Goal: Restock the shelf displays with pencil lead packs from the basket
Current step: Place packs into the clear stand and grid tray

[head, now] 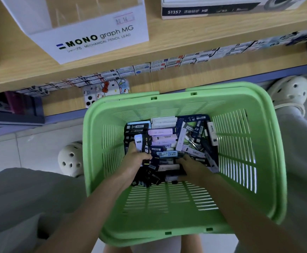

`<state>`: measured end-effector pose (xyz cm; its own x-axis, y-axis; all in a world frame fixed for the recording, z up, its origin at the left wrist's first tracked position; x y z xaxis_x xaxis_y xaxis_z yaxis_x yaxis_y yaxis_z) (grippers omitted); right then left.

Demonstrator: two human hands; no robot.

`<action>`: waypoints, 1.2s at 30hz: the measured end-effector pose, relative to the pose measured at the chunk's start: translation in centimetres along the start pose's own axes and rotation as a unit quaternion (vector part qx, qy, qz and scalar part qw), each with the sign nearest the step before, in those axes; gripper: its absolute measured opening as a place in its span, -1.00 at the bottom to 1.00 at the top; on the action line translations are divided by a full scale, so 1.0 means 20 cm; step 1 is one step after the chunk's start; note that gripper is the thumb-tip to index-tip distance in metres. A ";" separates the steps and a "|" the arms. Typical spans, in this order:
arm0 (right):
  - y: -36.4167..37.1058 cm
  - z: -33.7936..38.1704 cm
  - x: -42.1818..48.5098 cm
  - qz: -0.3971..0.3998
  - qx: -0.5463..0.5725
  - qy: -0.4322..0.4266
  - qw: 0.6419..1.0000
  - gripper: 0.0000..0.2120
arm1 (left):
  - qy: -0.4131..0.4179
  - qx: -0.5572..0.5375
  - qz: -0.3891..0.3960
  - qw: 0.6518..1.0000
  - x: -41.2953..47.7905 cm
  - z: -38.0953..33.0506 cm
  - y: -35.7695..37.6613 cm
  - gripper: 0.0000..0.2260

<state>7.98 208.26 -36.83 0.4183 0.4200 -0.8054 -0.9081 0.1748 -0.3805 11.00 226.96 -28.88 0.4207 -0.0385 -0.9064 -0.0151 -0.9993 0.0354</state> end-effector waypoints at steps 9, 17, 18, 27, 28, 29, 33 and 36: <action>-0.09 0.05 -0.02 -0.051 -0.051 -0.013 0.997 -0.73 | 0.024 0.058 -0.064 0.996 0.00 0.07 -0.02 -0.77; -0.41 0.15 -0.24 -0.177 0.200 0.010 0.964 -0.82 | 0.009 -0.006 -0.070 0.997 -0.07 0.09 0.02 -0.78; -0.45 0.18 -0.28 -0.186 0.249 0.004 0.951 -0.83 | 0.013 -0.031 -0.066 0.997 -0.09 0.08 0.04 -0.77; -0.58 0.45 -0.53 -0.231 0.431 -0.028 0.872 -0.85 | 0.117 -0.151 -0.020 0.981 -0.30 -0.14 0.19 -0.88; -0.58 0.46 -0.55 -0.231 0.442 -0.026 0.866 -0.84 | 0.128 -0.170 -0.014 0.977 -0.34 -0.17 0.21 -0.91; -0.59 0.47 -0.57 -0.231 0.457 -0.024 0.858 -0.83 | 0.134 -0.189 -0.008 0.973 -0.37 -0.19 0.22 -0.95; -0.60 0.51 -0.66 -0.233 0.501 -0.021 0.833 -0.81 | 0.164 -0.231 0.001 0.959 -0.50 -0.26 0.28 -0.88; -0.62 0.54 -0.76 -0.227 0.507 -0.036 0.831 -0.80 | 0.187 -0.231 0.000 0.955 -0.59 -0.31 0.30 -0.86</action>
<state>12.66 209.42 -15.03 0.7527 0.1520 -0.6406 -0.2224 0.9745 -0.0301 11.61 221.33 -15.29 0.7167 0.0516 -0.6955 0.3503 -0.8889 0.2951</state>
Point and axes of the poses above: each hand's wrist, its own x-axis towards the middle knuckle, its own y-axis out of the palm, z = x × y, the point moved 5 cm from there along x, towards the middle knuckle, and after that the axes turned 1 degree about -y, right-handed, at the moved point
